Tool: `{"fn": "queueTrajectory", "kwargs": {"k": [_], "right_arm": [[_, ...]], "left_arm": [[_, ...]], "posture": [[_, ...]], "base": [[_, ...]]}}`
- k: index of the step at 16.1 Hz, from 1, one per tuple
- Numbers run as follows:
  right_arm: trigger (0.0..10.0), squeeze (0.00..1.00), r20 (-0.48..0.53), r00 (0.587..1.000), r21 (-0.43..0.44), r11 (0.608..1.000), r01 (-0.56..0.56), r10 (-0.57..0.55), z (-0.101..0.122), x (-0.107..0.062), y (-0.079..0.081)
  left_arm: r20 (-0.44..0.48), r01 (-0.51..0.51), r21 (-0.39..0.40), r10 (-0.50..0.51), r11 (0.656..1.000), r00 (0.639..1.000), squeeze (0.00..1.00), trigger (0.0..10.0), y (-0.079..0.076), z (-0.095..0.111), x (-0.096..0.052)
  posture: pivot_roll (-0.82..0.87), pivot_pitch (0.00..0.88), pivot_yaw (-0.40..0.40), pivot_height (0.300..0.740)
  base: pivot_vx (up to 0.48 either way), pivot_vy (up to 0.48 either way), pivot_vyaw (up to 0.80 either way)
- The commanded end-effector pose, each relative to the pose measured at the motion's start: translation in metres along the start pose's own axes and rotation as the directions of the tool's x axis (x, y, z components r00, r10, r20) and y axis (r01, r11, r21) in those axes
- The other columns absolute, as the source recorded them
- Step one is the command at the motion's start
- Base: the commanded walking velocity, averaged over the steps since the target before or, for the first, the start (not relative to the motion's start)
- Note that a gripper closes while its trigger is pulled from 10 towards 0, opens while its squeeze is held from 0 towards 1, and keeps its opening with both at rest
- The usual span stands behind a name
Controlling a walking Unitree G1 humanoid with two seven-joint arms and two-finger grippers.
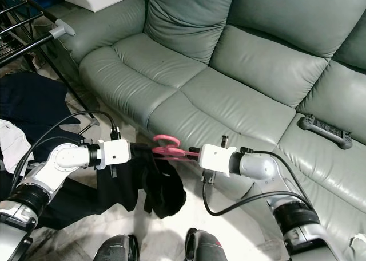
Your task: Hang hanger
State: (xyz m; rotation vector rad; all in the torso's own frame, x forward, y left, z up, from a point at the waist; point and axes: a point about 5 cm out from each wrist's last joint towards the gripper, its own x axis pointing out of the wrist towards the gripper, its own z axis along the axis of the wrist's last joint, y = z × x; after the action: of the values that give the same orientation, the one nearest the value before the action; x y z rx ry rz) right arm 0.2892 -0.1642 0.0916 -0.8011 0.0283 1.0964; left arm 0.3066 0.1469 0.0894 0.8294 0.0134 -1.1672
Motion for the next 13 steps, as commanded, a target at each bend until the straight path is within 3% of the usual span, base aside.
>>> {"fn": "queueTrajectory", "kwargs": {"k": [1,2,4,7,9,11,12,13], "right_arm": [[10.0,0.34,0.051,0.999,-0.022,1.0,0.003,-0.002,0.01,0.007,-0.004],[10.0,1.0,0.064,0.995,0.067,0.994,-0.086,0.082,0.009,0.005,0.001],[10.0,1.0,0.058,0.995,0.043,0.995,-0.086,0.084,0.01,0.004,0.0],[10.0,1.0,0.14,0.979,0.179,0.969,-0.173,0.149,0.023,-0.009,-0.012],[10.0,1.0,0.14,0.952,0.242,0.922,-0.301,0.274,0.025,-0.035,-0.018],[10.0,1.0,0.146,0.935,0.301,0.885,-0.354,0.325,0.027,-0.058,-0.024],[10.0,1.0,0.173,0.934,0.335,0.873,-0.354,0.313,0.031,-0.068,-0.03],[10.0,1.0,0.232,0.953,0.373,0.887,-0.273,0.196,0.038,-0.073,-0.045]], "left_arm": [[0.031,-0.001,0.001,0.001,1.0,1.0,0.0,0.0,0.001,0.005,0.005],[0.03,-0.008,-0.006,0.008,1.0,1.0,0.0,0.0,0.0,0.005,0.006],[0.023,-0.01,-0.009,0.01,1.0,1.0,0.0,0.0,0.0,0.003,0.006],[-0.013,-0.046,-0.048,0.045,0.998,0.999,0.0,0.0,-0.001,-0.006,0.0],[-0.058,-0.086,-0.096,0.08,0.992,0.995,0.0,0.0,0.0,-0.015,-0.004],[-0.134,-0.118,-0.072,0.108,0.99,0.985,0.0,0.0,0.002,-0.025,-0.01],[-0.169,-0.165,-0.091,0.148,0.982,0.974,0.0,0.0,0.006,-0.029,-0.013],[-0.211,-0.237,-0.12,0.208,0.964,0.955,0.0,0.0,0.012,-0.034,-0.016]], "posture": [[-0.09,0.106,0.004,0.74],[-0.09,0.103,0.002,0.74],[-0.09,0.103,0.002,0.74],[-0.09,0.102,0.0,0.74],[-0.09,0.102,0.0,0.74],[-0.09,0.107,0.001,0.74],[-0.09,0.107,0.002,0.74],[-0.1,0.109,0.003,0.74]], "base": [[0.0,0.0,0.0],[0.0,0.0,0.0],[0.0,0.0,0.0],[0.0,0.0,0.0],[0.0,0.0,0.0],[0.0,0.0,0.0],[0.0,0.0,0.0],[0.0,0.0,0.0]]}}
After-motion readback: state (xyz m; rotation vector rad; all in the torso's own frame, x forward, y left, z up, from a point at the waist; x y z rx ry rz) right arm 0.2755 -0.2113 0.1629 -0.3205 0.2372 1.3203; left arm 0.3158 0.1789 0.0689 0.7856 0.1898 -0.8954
